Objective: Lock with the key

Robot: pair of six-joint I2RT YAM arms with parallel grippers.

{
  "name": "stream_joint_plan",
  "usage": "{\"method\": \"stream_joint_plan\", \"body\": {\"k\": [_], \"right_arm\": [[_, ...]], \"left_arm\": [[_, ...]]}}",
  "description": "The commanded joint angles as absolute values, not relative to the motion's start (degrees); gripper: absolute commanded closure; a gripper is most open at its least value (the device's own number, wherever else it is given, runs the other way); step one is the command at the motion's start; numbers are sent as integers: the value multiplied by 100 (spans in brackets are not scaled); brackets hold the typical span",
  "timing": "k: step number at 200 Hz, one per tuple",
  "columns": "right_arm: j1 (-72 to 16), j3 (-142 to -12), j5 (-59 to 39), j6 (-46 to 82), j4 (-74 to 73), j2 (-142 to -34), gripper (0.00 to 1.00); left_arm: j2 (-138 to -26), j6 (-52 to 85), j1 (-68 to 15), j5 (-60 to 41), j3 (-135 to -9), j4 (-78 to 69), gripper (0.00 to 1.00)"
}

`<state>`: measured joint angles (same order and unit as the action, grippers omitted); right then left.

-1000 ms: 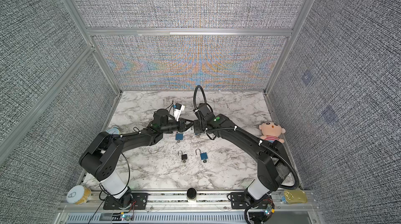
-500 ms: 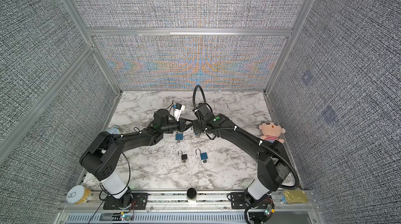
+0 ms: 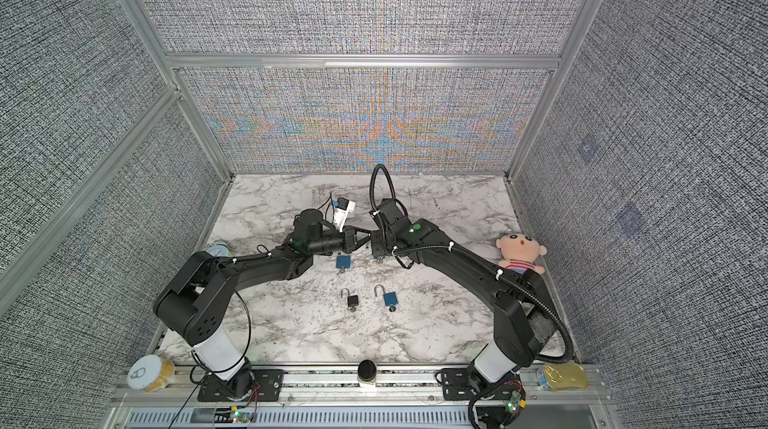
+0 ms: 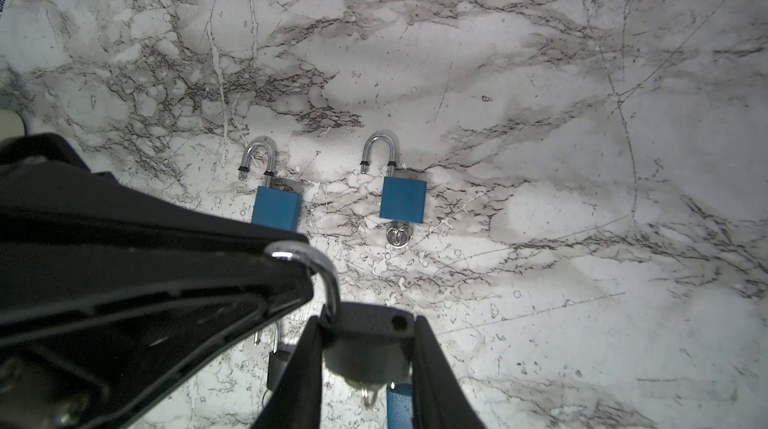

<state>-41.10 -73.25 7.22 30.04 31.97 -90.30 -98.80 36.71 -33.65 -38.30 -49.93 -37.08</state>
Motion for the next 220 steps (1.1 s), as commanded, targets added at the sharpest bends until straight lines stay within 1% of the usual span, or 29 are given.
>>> {"method": "stream_joint_plan", "body": {"k": [1, 11, 21, 59, 81, 122, 190, 220], "right_arm": [[-4097, -7254, 581, 3065, 2886, -8941, 57], [-4079, -7212, 539, 3059, 2812, -8896, 49], [-4061, -7161, 498, 3060, 2750, -8828, 44], [-3959, -6726, 326, 3141, 2394, -8310, 40], [-3819, -6342, 127, 3186, 2052, -7980, 40], [-3823, -5979, -114, 2931, 1634, -7583, 40], [-4017, -5679, 260, 2731, 1061, -7409, 40], [-4057, -5615, 327, 2694, 807, -7356, 40]], "left_arm": [[-9871, 3753, -3372, -3719, -5033, -3734, 100], [-9840, 3807, -3373, -3694, -5037, -3751, 100], [-9805, 3846, -3369, -3642, -5035, -3753, 100], [-9655, 3901, -3375, -3395, -5153, -3464, 100], [-9541, 3937, -3375, -3202, -5170, -3333, 100], [-9338, 4106, -3384, -2723, -5204, -3012, 100], [-9138, 4226, -3554, -2286, -5424, -2510, 100], [-9016, 4525, -3664, -2025, -5368, -2450, 100]]}}
